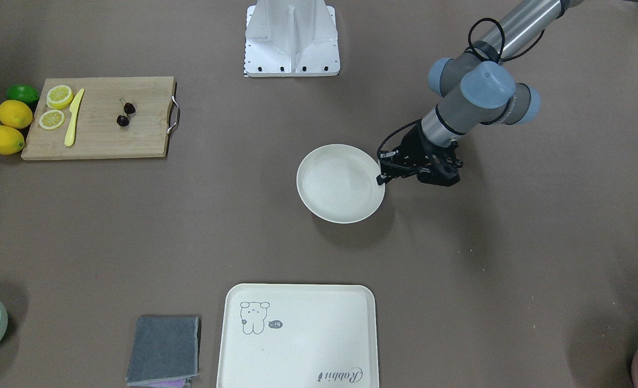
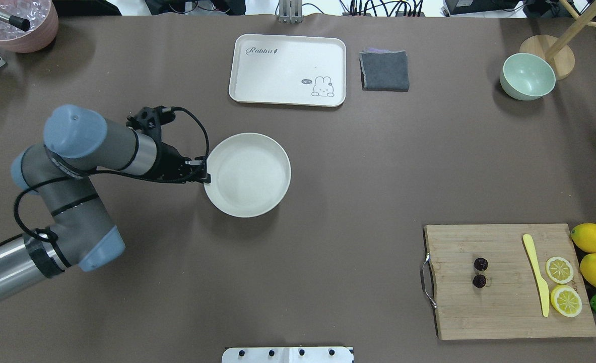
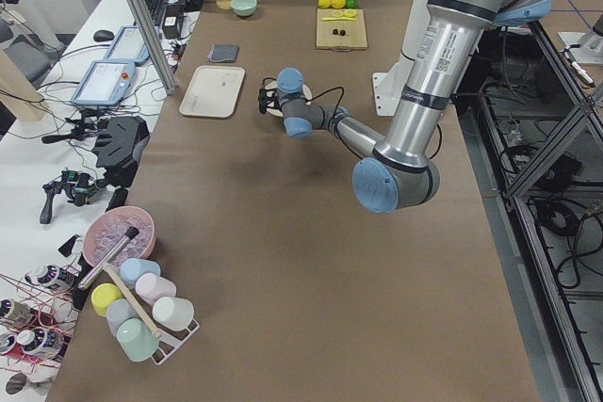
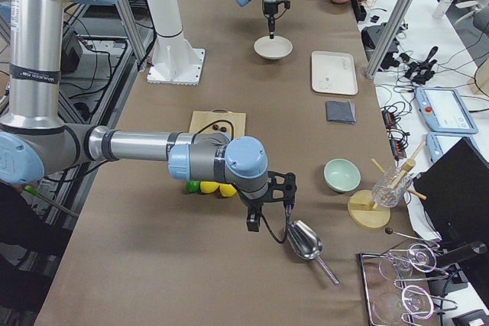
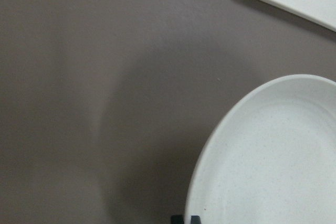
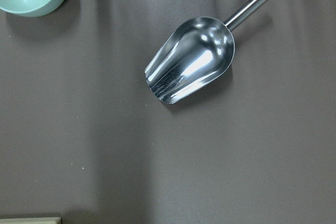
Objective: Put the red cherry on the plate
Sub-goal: 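Slide the white bowl with the left gripper toward the table center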
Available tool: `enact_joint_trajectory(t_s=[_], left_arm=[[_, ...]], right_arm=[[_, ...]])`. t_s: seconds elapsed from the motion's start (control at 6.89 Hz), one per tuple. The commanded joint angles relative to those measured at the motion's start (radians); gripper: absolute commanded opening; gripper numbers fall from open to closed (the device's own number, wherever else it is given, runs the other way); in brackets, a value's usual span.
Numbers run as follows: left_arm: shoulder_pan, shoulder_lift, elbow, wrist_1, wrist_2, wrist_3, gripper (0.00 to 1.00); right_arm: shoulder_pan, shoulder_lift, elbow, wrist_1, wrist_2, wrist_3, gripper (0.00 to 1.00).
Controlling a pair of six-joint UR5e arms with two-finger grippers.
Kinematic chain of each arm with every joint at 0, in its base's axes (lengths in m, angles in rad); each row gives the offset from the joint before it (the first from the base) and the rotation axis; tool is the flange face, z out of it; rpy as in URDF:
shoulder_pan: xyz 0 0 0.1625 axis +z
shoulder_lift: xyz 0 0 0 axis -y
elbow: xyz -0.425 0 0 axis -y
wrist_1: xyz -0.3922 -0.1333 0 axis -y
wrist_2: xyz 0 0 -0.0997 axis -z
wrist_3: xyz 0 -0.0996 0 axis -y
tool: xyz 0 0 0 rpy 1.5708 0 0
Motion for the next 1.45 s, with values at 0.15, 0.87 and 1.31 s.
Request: enact_joint_trajectory(t_s=[0.15, 0.87, 1.31], left_arm=[[0.114, -0.071, -0.005, 0.081, 0.110, -0.051, 0.00], [0.109, -0.123, 0.012, 0.151, 0.159, -0.044, 0.97], [0.010, -0.116, 0.023, 0.155, 0.164, 0.036, 0.98]], right_arm=[[-0.003, 0.000, 0.000, -0.001, 0.010, 0.000, 1.00], [-0.243, 0.013, 0.195, 0.060, 0.003, 0.412, 1.00], [-0.464, 0.012, 0.239, 0.267, -0.040, 0.757, 1.00]])
